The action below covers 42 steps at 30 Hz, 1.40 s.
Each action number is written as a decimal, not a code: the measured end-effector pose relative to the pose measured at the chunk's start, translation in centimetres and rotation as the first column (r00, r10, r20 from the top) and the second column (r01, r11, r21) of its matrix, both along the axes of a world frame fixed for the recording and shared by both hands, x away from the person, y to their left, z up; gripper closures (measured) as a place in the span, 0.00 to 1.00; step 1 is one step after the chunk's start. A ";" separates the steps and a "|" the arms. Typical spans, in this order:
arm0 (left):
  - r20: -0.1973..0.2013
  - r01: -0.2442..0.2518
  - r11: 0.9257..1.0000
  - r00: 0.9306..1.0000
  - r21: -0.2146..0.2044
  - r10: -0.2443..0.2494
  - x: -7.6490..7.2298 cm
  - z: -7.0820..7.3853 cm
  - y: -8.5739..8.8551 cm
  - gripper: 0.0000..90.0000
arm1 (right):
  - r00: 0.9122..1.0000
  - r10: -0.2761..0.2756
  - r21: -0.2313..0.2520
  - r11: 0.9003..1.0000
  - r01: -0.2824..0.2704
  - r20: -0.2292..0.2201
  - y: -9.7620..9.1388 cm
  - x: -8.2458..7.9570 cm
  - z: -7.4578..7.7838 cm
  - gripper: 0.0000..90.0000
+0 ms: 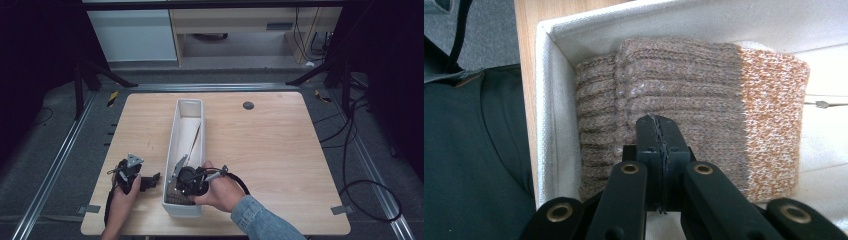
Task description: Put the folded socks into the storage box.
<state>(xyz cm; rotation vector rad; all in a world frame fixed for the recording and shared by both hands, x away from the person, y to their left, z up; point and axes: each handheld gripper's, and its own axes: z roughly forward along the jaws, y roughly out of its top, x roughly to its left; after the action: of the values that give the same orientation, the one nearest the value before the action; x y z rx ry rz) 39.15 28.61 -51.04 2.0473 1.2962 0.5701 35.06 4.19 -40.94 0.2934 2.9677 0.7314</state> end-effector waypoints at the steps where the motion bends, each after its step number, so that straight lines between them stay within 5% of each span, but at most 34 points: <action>1: -0.001 0.001 1.000 1.000 0.000 -0.001 0.0 0.0 0.0 0.00 | 1.000 0.000 -0.001 1.000 0.000 -0.001 0.0 0.0 0.0 1.00; 15: 0.000 0.000 1.000 1.000 0.000 0.000 0.0 0.0 0.0 0.00 | 1.000 0.013 -0.008 1.000 -0.013 0.006 0.2 0.0 -0.3 1.00; 32: 0.000 -0.001 1.000 1.000 0.000 0.001 0.0 0.0 0.0 0.00 | 0.997 -0.038 0.120 0.992 0.031 0.061 -2.2 1.3 4.4 0.94; 42: 0.001 -0.001 1.000 1.000 -0.001 0.001 0.0 0.0 0.0 0.00 | 0.994 -0.072 0.147 0.987 0.059 0.080 -2.5 2.3 5.0 0.83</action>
<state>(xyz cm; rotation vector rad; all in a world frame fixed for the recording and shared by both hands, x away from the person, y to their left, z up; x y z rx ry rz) 39.14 28.61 -51.05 2.0453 1.2967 0.5703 37.38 1.69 -35.99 0.3573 2.8160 0.9286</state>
